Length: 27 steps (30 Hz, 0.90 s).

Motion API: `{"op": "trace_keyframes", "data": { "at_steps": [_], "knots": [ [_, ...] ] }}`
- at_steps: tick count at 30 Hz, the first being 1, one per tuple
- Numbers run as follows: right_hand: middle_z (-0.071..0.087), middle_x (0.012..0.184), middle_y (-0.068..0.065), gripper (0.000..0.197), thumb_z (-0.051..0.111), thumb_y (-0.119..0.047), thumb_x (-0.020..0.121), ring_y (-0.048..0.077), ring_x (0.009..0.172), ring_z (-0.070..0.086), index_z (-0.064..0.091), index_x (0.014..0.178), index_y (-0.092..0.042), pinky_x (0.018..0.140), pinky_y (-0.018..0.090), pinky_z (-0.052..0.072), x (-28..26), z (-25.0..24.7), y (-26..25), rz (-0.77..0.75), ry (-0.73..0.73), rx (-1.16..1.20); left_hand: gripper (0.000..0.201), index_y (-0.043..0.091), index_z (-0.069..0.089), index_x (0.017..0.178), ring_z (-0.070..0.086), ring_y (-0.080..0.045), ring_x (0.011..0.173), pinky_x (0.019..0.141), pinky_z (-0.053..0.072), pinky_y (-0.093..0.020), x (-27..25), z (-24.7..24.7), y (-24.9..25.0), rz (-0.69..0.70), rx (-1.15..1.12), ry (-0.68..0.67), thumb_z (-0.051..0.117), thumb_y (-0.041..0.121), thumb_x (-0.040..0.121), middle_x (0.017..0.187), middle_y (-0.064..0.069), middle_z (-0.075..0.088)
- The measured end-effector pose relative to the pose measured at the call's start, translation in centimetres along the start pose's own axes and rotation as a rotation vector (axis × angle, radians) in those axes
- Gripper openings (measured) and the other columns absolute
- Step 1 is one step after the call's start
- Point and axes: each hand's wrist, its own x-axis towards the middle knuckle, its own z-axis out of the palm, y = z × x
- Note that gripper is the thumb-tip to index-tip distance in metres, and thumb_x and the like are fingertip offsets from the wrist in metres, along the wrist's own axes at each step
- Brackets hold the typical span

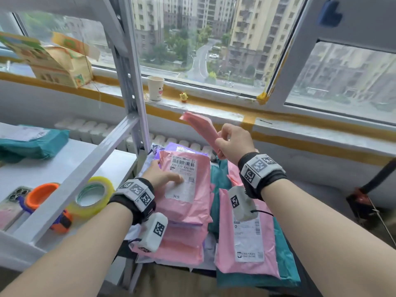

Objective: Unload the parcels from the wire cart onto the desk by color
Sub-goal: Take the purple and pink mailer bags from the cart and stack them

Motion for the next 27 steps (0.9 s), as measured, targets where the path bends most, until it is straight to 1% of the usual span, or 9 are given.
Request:
{"op": "trace_keyframes", "data": {
  "at_steps": [3,6,8,10,12,14,18,23,27],
  "knots": [
    [0.070,0.083,0.014,0.008,0.055,-0.006,0.075,0.030,0.063,0.069,0.051,0.069,-0.008,0.060,0.048,0.058,-1.3,0.7,-0.4,-0.033,-0.091,-0.011,0.032,0.015,0.058,0.093,0.063,-0.016,0.075,0.078,0.051,-0.032,-0.4,-0.1,0.0,-0.050,-0.019,-0.094,0.079,0.012,0.069,0.089,-0.003,0.067],
    [0.069,0.072,0.013,0.017,0.054,-0.006,0.076,0.026,0.055,0.068,0.050,0.063,-0.014,0.058,0.043,0.059,-2.2,1.6,-0.4,-0.027,-0.220,-0.055,0.025,0.010,0.064,0.088,0.064,-0.011,0.062,0.059,0.051,-0.020,-0.4,-0.5,0.0,-0.085,0.006,-0.083,0.079,0.017,0.070,0.083,-0.007,0.068],
    [0.069,0.073,0.014,0.016,0.055,-0.007,0.076,0.026,0.056,0.067,0.049,0.062,-0.014,0.056,0.037,0.059,-2.2,1.7,-0.1,-0.022,-0.186,-0.063,0.013,0.005,0.064,0.087,0.063,-0.014,0.052,0.048,0.049,-0.020,0.0,-0.6,-0.2,-0.129,-0.067,-0.061,0.073,0.006,0.076,0.077,-0.010,0.069],
    [0.071,0.079,0.012,0.016,0.056,-0.009,0.073,0.027,0.066,0.067,0.048,0.061,-0.015,0.059,0.036,0.057,-1.6,1.3,0.3,-0.019,-0.081,-0.062,0.023,0.003,0.061,0.099,0.065,-0.022,0.050,0.041,0.049,-0.023,-0.2,-0.9,0.3,-0.189,-0.183,-0.093,0.068,0.000,0.078,0.075,-0.012,0.070],
    [0.071,0.083,0.007,0.019,0.057,-0.012,0.071,0.027,0.076,0.065,0.044,0.058,-0.017,0.067,0.037,0.055,-1.0,0.7,0.4,-0.019,-0.006,-0.090,0.036,0.002,0.056,0.113,0.068,-0.028,0.058,0.047,0.054,-0.031,0.2,-1.6,0.6,-0.192,-0.272,-0.100,0.065,0.000,0.079,0.085,-0.015,0.070],
    [0.070,0.084,0.006,0.023,0.058,-0.015,0.073,0.027,0.079,0.061,0.041,0.058,-0.016,0.070,0.032,0.051,-0.6,0.3,0.5,-0.018,0.043,-0.143,0.030,0.000,0.057,0.112,0.069,-0.029,0.060,0.053,0.056,-0.034,1.0,-2.9,1.2,-0.199,-0.342,-0.079,0.060,0.003,0.083,0.079,-0.016,0.071],
    [0.056,0.072,0.004,0.029,0.058,-0.014,0.078,0.023,0.071,0.050,0.037,0.058,-0.017,0.063,0.025,0.034,-0.1,0.9,0.9,0.004,0.009,-0.230,0.010,0.004,0.057,0.094,0.066,-0.023,0.045,0.040,0.054,-0.029,1.7,-5.4,1.8,-0.153,-0.431,-0.027,0.049,0.002,0.089,0.057,-0.009,0.069],
    [0.047,0.066,0.001,0.029,0.053,-0.013,0.082,0.024,0.072,0.049,0.036,0.060,-0.019,0.064,0.025,0.034,0.3,3.3,2.3,0.041,-0.096,-0.323,0.013,0.002,0.057,0.097,0.065,-0.023,0.045,0.039,0.051,-0.025,1.8,-6.3,1.1,-0.162,-0.514,-0.010,0.046,0.002,0.091,0.054,-0.009,0.068],
    [0.059,0.076,0.008,0.015,0.053,-0.015,0.082,0.027,0.075,0.052,0.045,0.069,-0.015,0.064,0.027,0.034,1.1,3.1,2.4,0.067,0.026,-0.289,0.016,0.003,0.055,0.082,0.062,-0.019,0.036,0.029,0.044,-0.022,1.7,-6.6,1.5,-0.150,-0.579,-0.026,0.043,0.002,0.094,0.047,-0.007,0.065]
  ]
}}
